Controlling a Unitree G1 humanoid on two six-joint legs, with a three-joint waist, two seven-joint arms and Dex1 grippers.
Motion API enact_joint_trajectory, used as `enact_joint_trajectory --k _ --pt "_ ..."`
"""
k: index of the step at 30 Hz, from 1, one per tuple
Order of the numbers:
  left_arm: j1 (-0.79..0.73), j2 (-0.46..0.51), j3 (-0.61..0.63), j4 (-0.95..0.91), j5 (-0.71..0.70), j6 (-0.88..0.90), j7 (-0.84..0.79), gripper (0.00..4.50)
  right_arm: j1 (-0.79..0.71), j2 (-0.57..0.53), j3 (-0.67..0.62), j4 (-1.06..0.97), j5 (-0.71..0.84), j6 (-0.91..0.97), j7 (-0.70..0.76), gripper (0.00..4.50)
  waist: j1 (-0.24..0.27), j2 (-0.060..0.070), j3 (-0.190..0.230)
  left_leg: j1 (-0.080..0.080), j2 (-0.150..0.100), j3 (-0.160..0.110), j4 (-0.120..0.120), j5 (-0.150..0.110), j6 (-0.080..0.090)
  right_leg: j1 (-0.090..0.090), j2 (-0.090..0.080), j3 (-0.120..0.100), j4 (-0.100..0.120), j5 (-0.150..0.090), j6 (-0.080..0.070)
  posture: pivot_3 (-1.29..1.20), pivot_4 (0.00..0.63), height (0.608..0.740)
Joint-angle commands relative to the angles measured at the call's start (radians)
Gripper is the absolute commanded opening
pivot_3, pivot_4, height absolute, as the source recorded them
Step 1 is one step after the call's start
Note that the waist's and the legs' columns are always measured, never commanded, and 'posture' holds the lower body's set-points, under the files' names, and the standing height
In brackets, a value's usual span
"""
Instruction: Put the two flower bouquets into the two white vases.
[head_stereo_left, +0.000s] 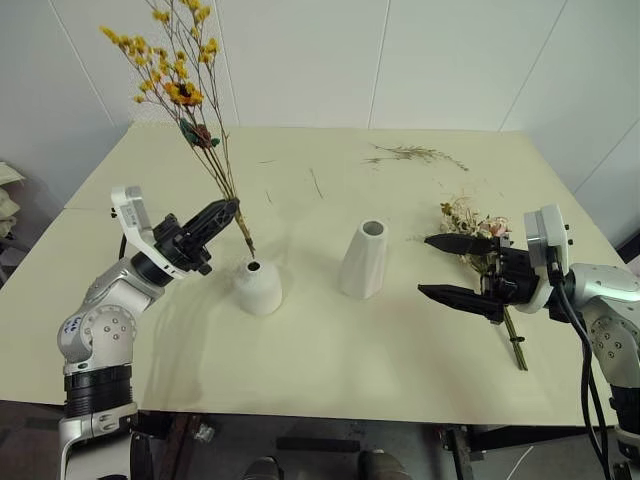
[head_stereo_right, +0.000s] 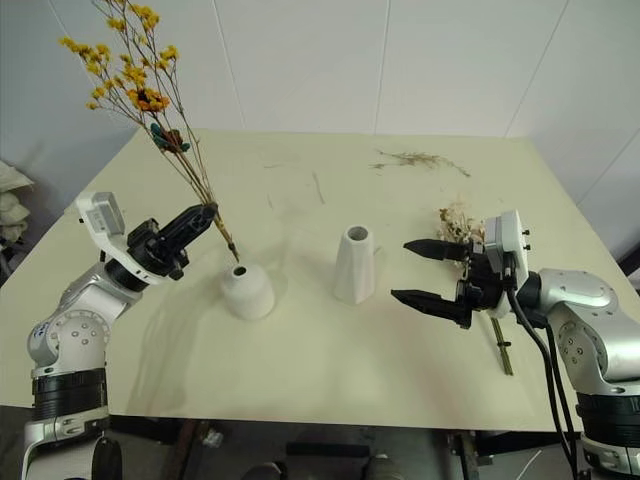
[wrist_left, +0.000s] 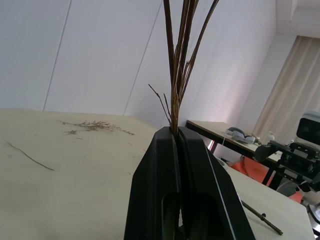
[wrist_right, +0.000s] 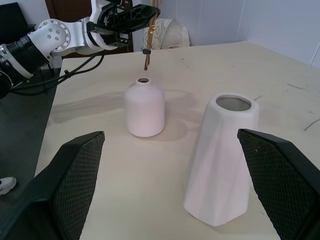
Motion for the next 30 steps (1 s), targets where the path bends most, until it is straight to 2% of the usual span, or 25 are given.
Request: enact_joint_trajectory --k 1,13,22,30 --pt "0.006 0.02 0.008 -0.021 0.003 -0.016 -0.015 0.03 0.003 0.009 -0.025 -0.037 0.015 -0.015 -0.007 4.5 0.0 0.0 0.0 0.0 0.0 0.0 0.0 0.0 0.0 0.0 0.0 0.0 0.0 0.0 0.0 0.0 0.15 0.74" --pt "0.04 -0.017 -0.029 0.052 0.081 -0.097 -0.047 0.03 0.008 0.014 -0.03 -0.047 0.015 -0.013 -0.02 4.5 0.001 0.0 0.0 0.0 0.0 0.0 0.0 0.0 0.0 0.0 0.0 0.0 0.0 0.0 0.0 0.0 0.15 0.74" --pt "0.046 -0.043 -0.055 0.06 0.09 -0.108 -0.064 0.03 0.007 0.016 -0.03 -0.048 0.016 -0.013 -0.024 4.5 0.001 0.0 0.0 0.0 0.0 0.0 -0.001 0.0 0.0 0.0 0.0 0.0 -0.001 0.0 0.0 0.0 0.15 0.74" --pt "0.078 -0.028 -0.068 0.088 0.141 -0.164 -0.095 0.03 0.011 0.024 -0.029 -0.054 0.018 -0.015 -0.034 4.5 0.001 0.0 0.0 0.0 0.0 0.0 -0.001 0.0 0.0 0.0 0.0 0.0 -0.001 0.0 0.0 0.0 0.15 0.74"
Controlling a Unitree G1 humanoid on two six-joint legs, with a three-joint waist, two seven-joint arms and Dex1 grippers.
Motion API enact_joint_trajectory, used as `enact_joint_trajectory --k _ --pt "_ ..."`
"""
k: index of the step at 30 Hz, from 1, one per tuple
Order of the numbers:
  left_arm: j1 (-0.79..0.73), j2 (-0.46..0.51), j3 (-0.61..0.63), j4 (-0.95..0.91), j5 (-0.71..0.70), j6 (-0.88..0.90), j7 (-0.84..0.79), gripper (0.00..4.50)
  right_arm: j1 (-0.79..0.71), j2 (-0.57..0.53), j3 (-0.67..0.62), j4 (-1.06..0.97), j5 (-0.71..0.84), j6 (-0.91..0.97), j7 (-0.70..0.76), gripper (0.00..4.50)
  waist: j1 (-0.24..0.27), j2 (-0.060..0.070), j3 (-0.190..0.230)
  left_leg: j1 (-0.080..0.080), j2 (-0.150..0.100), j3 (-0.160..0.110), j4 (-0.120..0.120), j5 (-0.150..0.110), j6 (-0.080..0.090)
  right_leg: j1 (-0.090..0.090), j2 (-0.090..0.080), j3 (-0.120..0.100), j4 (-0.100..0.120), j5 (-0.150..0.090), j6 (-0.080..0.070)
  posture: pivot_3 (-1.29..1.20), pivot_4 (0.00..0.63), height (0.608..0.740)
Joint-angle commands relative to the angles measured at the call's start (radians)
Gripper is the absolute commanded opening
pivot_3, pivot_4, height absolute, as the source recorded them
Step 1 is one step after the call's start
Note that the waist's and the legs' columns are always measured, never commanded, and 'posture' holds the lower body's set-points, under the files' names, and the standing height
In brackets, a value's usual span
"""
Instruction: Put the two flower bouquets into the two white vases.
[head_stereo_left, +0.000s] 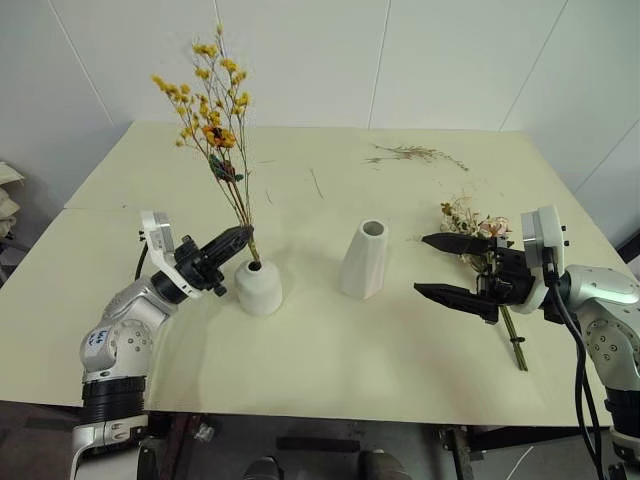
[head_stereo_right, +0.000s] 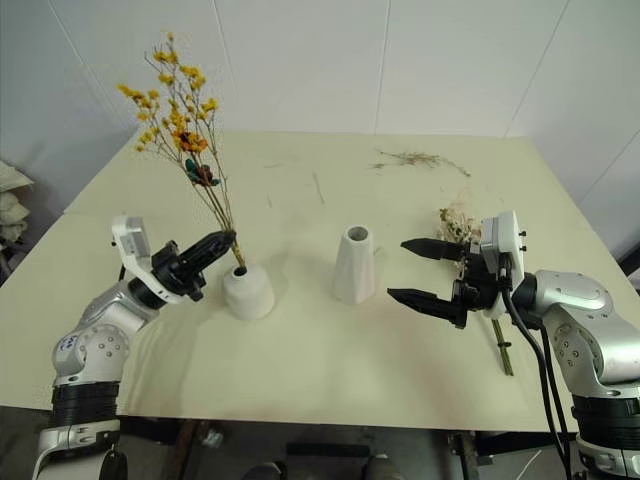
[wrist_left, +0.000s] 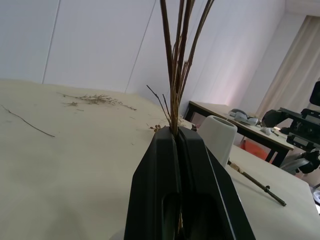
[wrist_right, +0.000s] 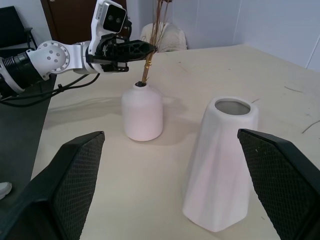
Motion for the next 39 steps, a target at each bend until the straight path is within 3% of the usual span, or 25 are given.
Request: enact_joint_trajectory --k 1,11,20,23,31,35,39 --pt "0.019 0.013 0.002 0.014 0.025 -0.036 -0.022 0.03 0.004 0.005 -0.03 -0.033 0.018 -0.014 -0.004 4.5 0.0 0.0 0.0 0.0 0.0 0.0 0.0 0.0 0.0 0.0 0.0 0.0 0.0 0.0 0.0 0.0 0.15 0.74" --pt "0.005 0.023 0.043 0.005 -0.041 0.021 -0.005 0.03 0.011 0.013 -0.029 -0.042 0.02 -0.011 -0.012 4.5 0.0 0.0 0.0 0.0 0.0 0.0 0.0 0.0 0.0 0.0 0.0 0.0 0.0 0.0 0.0 0.0 0.15 0.74" --pt "0.034 0.046 -0.019 -0.012 0.043 -0.025 -0.054 0.03 0.014 0.026 -0.021 -0.042 0.016 -0.016 -0.019 4.5 -0.001 0.0 0.0 0.0 0.0 0.0 0.0 0.0 0.0 0.0 0.0 0.0 0.0 0.0 0.0 0.0 0.15 0.74" --pt "0.044 0.044 -0.032 -0.026 0.049 -0.033 -0.067 0.68 0.015 0.029 -0.023 -0.043 0.014 -0.015 -0.019 4.5 -0.001 0.0 0.0 0.0 0.0 0.0 0.0 0.0 0.0 0.0 0.0 0.0 0.0 0.0 0.0 0.0 0.15 0.74" --pt "0.057 0.109 -0.004 -0.04 0.08 -0.066 -0.074 3.23 0.012 0.029 -0.023 -0.034 0.011 -0.019 -0.019 4.5 -0.002 0.0 0.0 0.0 0.0 0.0 -0.001 0.0 0.0 0.0 0.0 0.0 0.0 0.0 0.0 0.0 0.15 0.74" --pt "0.09 0.242 0.005 -0.05 0.091 -0.052 -0.172 4.43 -0.024 0.002 -0.031 0.004 0.002 -0.003 -0.018 4.5 -0.004 0.0 0.0 0.0 0.0 0.0 -0.001 0.0 0.0 0.0 0.0 0.0 0.0 0.0 0.0 0.0 0.15 0.74" --pt "0.143 0.377 0.004 -0.108 0.064 -0.009 -0.281 4.47 -0.113 -0.091 -0.018 0.112 -0.038 0.098 -0.048 4.5 -0.004 0.001 0.001 0.0 0.001 0.0 -0.002 0.0 0.0 -0.002 0.0 0.0 -0.001 -0.001 -0.002 0.0 0.15 0.74"
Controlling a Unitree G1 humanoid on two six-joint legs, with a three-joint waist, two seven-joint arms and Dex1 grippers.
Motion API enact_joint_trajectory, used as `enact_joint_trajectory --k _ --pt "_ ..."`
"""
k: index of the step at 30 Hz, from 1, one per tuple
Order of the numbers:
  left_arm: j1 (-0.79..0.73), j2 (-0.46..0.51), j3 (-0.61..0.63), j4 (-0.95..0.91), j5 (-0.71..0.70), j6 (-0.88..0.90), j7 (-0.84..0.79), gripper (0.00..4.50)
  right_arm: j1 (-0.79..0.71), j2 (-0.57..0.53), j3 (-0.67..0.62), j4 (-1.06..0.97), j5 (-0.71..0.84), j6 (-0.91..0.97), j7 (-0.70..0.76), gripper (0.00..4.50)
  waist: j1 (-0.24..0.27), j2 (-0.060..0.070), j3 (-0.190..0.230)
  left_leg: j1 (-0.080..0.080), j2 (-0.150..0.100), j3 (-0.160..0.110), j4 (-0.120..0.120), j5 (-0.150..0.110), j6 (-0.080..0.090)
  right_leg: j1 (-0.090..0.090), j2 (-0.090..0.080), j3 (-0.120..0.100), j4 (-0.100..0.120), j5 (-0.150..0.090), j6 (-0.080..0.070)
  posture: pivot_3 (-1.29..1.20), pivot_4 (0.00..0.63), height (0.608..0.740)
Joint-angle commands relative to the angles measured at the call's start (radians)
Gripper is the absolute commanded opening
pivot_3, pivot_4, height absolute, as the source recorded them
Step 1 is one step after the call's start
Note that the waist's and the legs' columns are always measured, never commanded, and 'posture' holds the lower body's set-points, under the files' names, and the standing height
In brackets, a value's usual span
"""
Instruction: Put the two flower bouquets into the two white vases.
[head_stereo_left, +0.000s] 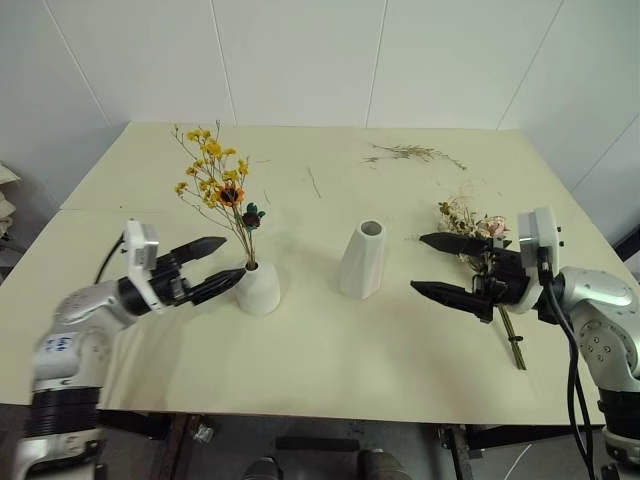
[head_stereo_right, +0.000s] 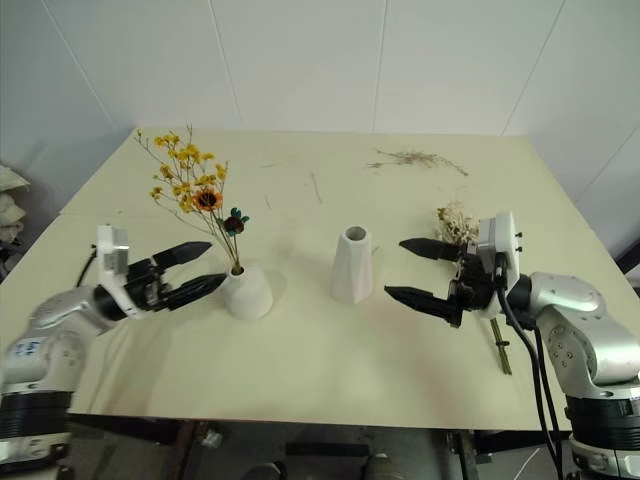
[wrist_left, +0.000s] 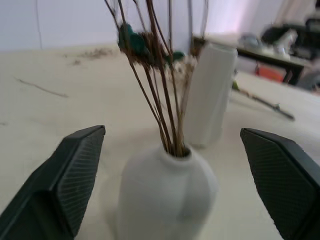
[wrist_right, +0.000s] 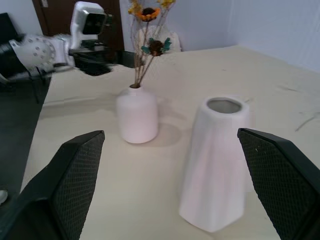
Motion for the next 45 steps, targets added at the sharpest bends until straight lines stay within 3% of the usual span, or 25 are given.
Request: enact_joint_trajectory --k 1,6,12,17,24,30,34,37,45 --pt "0.04 0.091 0.034 -0.103 -0.03 0.031 -0.097 4.47 -0.097 -0.108 0.004 0.097 -0.061 0.115 -0.05 4.5 0.002 0.0 0.0 0.0 0.0 0.0 0.0 0.0 0.0 0.0 0.0 0.0 0.0 0.0 -0.001 0.0 0.15 0.74" --pt "0.078 0.215 0.104 -0.205 -0.099 0.11 -0.172 4.47 -0.284 -0.281 0.239 0.321 -0.33 0.272 -0.085 4.5 0.004 0.001 0.001 -0.001 0.001 0.0 -0.002 -0.001 -0.001 -0.002 -0.001 -0.001 -0.001 -0.007 -0.014 0.0 0.15 0.74" --pt "0.08 0.252 0.159 -0.279 -0.128 0.135 -0.166 4.47 -0.534 -0.254 0.453 0.612 -0.531 0.401 -0.04 4.5 -0.008 0.004 0.002 -0.002 0.001 0.003 -0.006 -0.002 0.0 -0.005 -0.001 0.0 -0.003 -0.003 -0.005 0.0 0.15 0.74" --pt "0.148 0.246 0.229 -0.372 -0.161 0.158 -0.155 4.47 -0.683 -0.213 0.583 0.786 -0.657 0.486 0.011 4.5 -0.025 0.004 0.003 -0.015 0.003 0.004 -0.007 0.0 -0.004 -0.022 0.0 0.001 0.002 -0.004 -0.004 0.0 0.15 0.74" --pt "0.236 0.224 0.302 -0.454 -0.189 0.169 -0.118 4.47 -0.715 -0.184 0.676 0.842 -0.746 0.54 0.114 4.5 -0.024 0.004 0.003 -0.015 0.003 0.006 -0.006 -0.001 -0.003 -0.022 0.0 0.002 0.003 -0.006 -0.004 0.0 0.15 0.74" --pt "0.292 0.215 0.338 -0.482 -0.198 0.166 -0.108 4.47 -0.665 -0.189 0.727 0.716 -0.729 0.704 0.198 4.5 -0.025 0.004 0.003 -0.015 0.003 0.006 0.0 -0.002 -0.001 -0.022 0.0 0.002 0.007 -0.005 -0.003 0.0 0.15 0.74" --pt "0.313 0.216 0.349 -0.489 -0.199 0.161 -0.106 4.47 -0.605 -0.167 0.729 0.671 -0.74 0.701 0.167 4.5 -0.024 0.004 0.003 -0.014 0.002 0.006 0.002 -0.003 0.0 -0.02 0.001 0.002 0.008 -0.005 -0.003 0.0 0.15 0.74" --pt "0.323 0.218 0.354 -0.492 -0.201 0.158 -0.103 4.5 -0.616 -0.105 0.679 0.748 -0.758 0.647 0.071 3.59 -0.029 0.0 0.0 -0.012 0.002 0.006 0.003 -0.003 0.0 -0.018 0.001 0.003 0.008 -0.004 -0.003 0.0 0.15 0.74" --pt "0.302 0.221 0.349 -0.479 -0.204 0.152 -0.095 4.5 -0.617 -0.016 0.559 0.85 -0.74 0.54 -0.016 0.82 -0.044 -0.003 -0.002 -0.01 0.003 0.006 0.004 0.0 -0.001 -0.016 0.002 0.004 0.007 0.002 -0.003 0.0 0.15 0.74"
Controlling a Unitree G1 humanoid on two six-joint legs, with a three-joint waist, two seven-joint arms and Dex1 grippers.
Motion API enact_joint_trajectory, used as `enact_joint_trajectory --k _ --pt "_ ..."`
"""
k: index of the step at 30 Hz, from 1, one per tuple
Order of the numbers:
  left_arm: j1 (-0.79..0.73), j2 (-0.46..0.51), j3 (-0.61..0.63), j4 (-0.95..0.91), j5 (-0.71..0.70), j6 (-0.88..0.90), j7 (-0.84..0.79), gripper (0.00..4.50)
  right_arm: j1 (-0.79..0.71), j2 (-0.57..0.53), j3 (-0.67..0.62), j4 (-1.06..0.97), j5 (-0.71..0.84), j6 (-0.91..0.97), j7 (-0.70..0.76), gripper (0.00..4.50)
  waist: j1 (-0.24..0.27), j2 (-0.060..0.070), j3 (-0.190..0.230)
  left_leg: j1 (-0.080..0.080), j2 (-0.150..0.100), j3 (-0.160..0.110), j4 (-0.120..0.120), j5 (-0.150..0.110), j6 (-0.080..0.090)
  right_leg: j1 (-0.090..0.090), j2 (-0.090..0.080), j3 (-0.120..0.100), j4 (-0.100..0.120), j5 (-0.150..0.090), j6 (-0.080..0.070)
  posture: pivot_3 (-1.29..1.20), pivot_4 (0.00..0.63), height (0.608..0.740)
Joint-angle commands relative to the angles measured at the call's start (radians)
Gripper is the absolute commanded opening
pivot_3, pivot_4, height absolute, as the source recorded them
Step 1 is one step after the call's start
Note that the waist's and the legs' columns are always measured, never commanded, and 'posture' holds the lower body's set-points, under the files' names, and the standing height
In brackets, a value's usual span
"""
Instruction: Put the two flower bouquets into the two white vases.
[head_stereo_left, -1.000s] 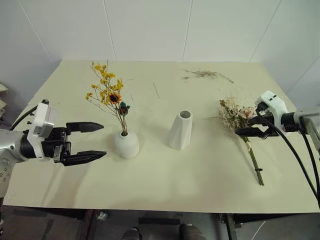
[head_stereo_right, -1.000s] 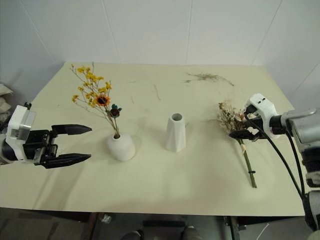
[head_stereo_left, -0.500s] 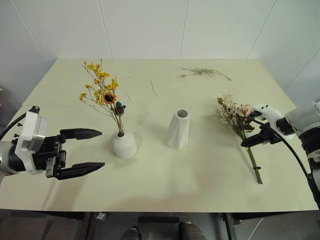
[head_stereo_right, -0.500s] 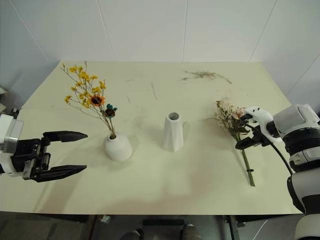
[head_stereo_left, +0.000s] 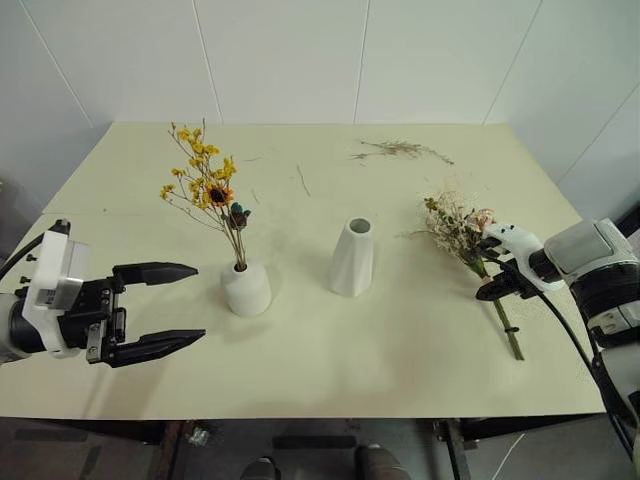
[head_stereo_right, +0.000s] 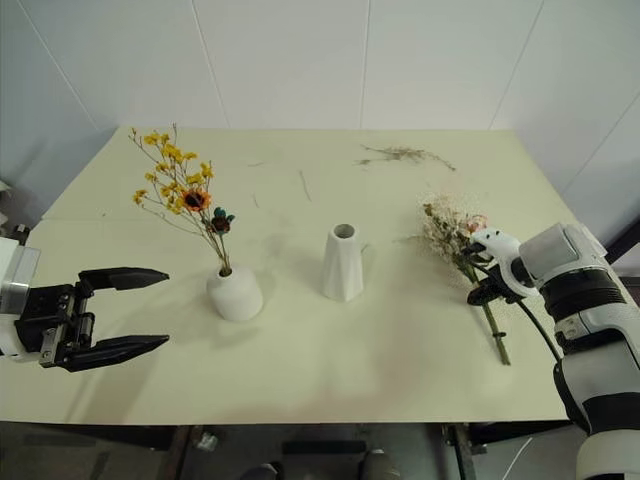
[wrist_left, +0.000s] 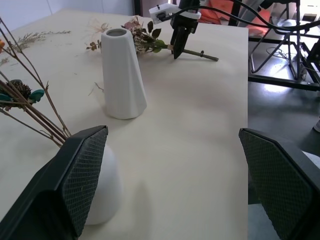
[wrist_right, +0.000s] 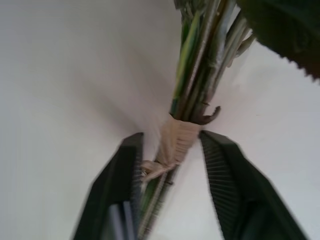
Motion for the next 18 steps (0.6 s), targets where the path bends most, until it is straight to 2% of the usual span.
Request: enact_joint_trajectory --k 1,3,6,8,10,13,15,18 --pt "-0.02 0.006 0.021 -0.019 -0.02 -0.018 0.003 4.5 0.025 0.049 -0.094 -0.002 0.056 -0.058 -0.018 0.44 -0.01 0.0 0.0 0.0 0.0 0.0 0.0 0.001 0.0 0.0 0.0 0.0 0.0 0.001 0.0 0.0 0.15 0.74" --pt "-0.023 0.01 0.017 -0.013 -0.017 -0.018 -0.003 4.5 0.041 0.057 -0.148 -0.032 0.09 -0.072 -0.002 0.04 -0.017 0.0 0.0 0.001 0.0 0.0 0.0 0.001 0.0 0.0 0.001 0.002 0.001 0.002 0.001 0.0 0.15 0.74" --pt "-0.049 0.011 0.015 0.006 -0.021 -0.016 0.005 4.5 0.083 0.091 -0.333 -0.111 0.203 -0.165 -0.021 0.04 -0.018 0.001 0.0 0.002 0.002 0.002 -0.001 0.001 0.0 0.0 0.003 0.004 0.001 0.002 0.001 0.0 0.15 0.74" --pt "-0.061 0.011 0.013 0.015 -0.021 -0.016 0.006 4.5 0.099 0.105 -0.379 -0.15 0.227 -0.172 -0.043 0.04 -0.017 0.003 0.002 0.002 0.003 0.002 -0.001 0.001 0.0 -0.001 0.004 0.004 0.002 0.002 0.001 0.0 0.15 0.74" --pt "-0.109 -0.009 0.019 0.034 -0.043 -0.005 0.053 4.5 0.138 0.191 -0.569 -0.248 0.35 -0.346 -0.104 0.04 -0.012 0.003 0.002 0.002 0.003 0.003 -0.001 0.001 0.0 -0.001 0.004 0.005 0.002 0.002 0.001 0.0 0.15 0.74" --pt "-0.153 -0.025 0.026 0.057 -0.054 -0.004 0.096 4.5 0.139 0.305 -0.751 -0.361 0.452 -0.483 -0.254 0.04 -0.012 0.004 0.002 0.001 0.005 0.002 -0.001 0.001 0.0 -0.001 0.006 0.006 0.002 0.003 0.002 0.0 0.15 0.74" --pt "-0.171 -0.039 0.033 0.062 -0.06 -0.003 0.127 4.5 0.125 0.363 -0.82 -0.446 0.532 -0.505 -0.308 0.04 -0.01 0.004 0.002 0.0 0.006 0.002 -0.001 0.001 0.0 -0.002 0.007 0.006 0.002 0.003 0.003 0.0 0.15 0.74" --pt "-0.188 -0.06 0.042 0.067 -0.066 -0.011 0.164 4.5 0.123 0.391 -0.833 -0.518 0.582 -0.531 -0.338 0.04 -0.003 0.004 0.002 -0.001 0.007 0.002 -0.001 0.001 0.0 -0.002 0.008 0.007 0.001 0.003 0.002 0.0 0.15 0.74"
